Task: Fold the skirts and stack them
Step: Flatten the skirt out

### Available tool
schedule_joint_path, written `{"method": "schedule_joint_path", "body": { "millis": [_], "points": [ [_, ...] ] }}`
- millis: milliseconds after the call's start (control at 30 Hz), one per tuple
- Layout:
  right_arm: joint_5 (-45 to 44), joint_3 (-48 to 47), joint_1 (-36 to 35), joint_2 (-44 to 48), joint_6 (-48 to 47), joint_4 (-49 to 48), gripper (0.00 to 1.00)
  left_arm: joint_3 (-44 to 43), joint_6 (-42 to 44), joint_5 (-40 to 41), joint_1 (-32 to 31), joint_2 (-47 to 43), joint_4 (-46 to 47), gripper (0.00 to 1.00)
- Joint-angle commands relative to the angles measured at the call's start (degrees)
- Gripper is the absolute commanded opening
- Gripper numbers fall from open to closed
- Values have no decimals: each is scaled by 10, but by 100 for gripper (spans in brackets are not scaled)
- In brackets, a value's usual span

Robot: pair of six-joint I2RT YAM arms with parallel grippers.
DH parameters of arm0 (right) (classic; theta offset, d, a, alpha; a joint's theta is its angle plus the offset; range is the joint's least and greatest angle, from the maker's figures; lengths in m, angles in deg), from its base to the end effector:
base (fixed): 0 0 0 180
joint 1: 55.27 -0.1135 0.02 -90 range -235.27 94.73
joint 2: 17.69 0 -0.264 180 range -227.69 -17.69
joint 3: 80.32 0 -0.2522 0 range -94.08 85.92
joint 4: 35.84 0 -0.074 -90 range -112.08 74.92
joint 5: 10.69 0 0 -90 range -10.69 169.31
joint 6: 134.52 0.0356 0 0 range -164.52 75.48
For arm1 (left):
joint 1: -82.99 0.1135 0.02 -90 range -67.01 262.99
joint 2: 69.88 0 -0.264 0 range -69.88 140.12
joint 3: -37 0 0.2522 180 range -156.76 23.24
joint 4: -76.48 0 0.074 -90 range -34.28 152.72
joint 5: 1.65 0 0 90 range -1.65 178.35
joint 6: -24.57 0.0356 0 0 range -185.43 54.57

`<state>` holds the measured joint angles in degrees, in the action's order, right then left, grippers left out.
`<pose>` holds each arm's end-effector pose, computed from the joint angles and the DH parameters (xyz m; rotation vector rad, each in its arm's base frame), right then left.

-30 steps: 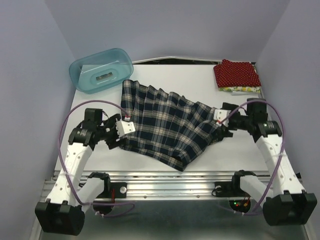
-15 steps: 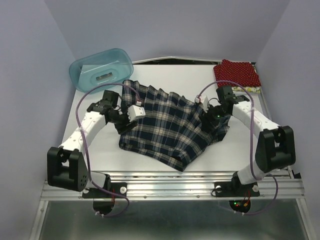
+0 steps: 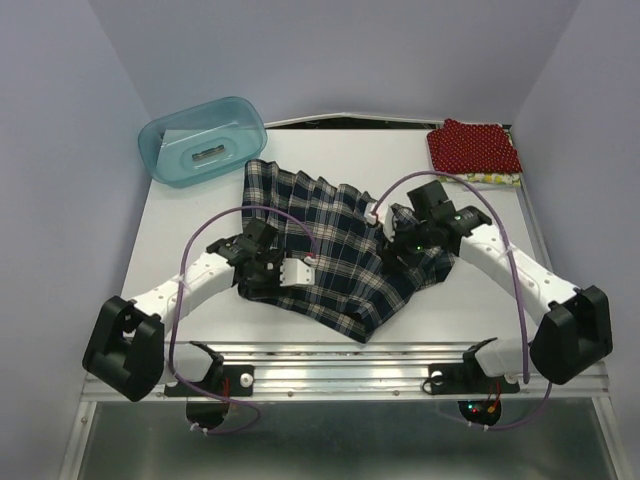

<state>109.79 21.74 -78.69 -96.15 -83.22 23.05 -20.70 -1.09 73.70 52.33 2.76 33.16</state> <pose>0.2430 0.1249 0.2798 -1.4423 2.0355 0.5813 0.2035 -0.1311 0.2082 1.9344 1.6467 -0.1033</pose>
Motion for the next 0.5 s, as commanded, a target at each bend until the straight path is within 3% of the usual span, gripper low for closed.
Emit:
{"method": "schedule_joint_path", "body": {
  "millis": [0,267,467],
  "points": [
    [-82,70,-26,-8,36,-40,57,7,11,29,2,0,28,70],
    [-230,107,-26,-120,1,-166,54,-11,-54,5,30,49,58,70],
    [-279,30,12,-240,-42,-263,52,-75,-125,-45,79,109,71,66]
  ]
}}
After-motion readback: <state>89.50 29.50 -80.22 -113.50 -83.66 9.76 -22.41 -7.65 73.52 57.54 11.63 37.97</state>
